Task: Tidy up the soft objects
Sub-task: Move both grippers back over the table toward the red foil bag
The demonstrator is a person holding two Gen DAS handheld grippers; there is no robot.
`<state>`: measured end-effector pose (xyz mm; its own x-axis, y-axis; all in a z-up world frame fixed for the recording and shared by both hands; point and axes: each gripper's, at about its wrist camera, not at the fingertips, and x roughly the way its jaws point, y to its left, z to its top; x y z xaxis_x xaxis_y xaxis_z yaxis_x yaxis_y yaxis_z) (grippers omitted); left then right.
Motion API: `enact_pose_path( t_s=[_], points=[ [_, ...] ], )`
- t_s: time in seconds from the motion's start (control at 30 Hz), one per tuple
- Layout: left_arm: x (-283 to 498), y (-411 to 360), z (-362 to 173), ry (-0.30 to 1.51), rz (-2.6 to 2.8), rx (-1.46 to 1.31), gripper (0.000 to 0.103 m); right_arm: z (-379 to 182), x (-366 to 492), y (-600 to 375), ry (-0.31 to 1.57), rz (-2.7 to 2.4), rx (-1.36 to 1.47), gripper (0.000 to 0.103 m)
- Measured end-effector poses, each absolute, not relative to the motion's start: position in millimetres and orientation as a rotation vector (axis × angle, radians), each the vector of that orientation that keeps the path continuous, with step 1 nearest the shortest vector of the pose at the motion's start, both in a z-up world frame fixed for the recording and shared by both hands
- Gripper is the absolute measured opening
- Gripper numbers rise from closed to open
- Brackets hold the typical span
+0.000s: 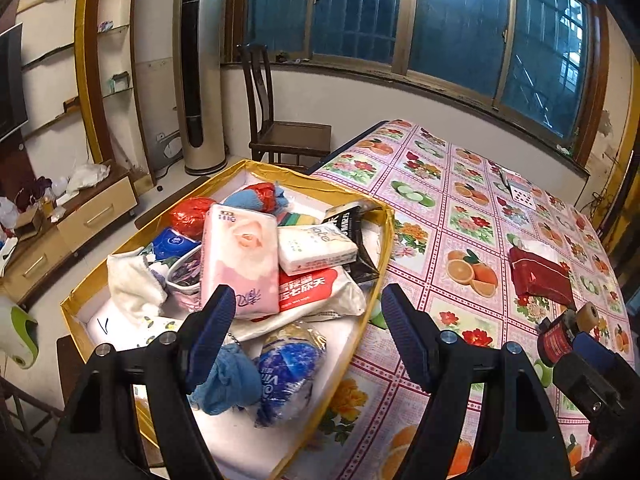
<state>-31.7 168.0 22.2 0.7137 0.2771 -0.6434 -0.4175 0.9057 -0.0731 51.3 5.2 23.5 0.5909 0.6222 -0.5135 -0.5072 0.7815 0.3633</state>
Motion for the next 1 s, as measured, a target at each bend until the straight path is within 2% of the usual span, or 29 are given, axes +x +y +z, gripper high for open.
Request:
enact_pose_path(
  t_s=[0.63, 0.83, 1.0],
  points=[
    [7.4, 87.3, 20.4, 0.708, 0.317, -0.056, 0.076, 35.0, 67.6, -114.5, 0.620, 0.494, 0.290, 0.101],
    [24.8, 75.5, 12.6, 0.736, 0.306, -0.037, 0.076, 46.7, 93.3, -154.7, 0.612, 0.433, 0.241, 0.102],
    [46.8, 65.9, 9.6, 0.764, 0.280, -0.011, 0.076, 41.3, 140.0, -184.5, 0.692, 0.384, 0.190, 0.103]
  ],
)
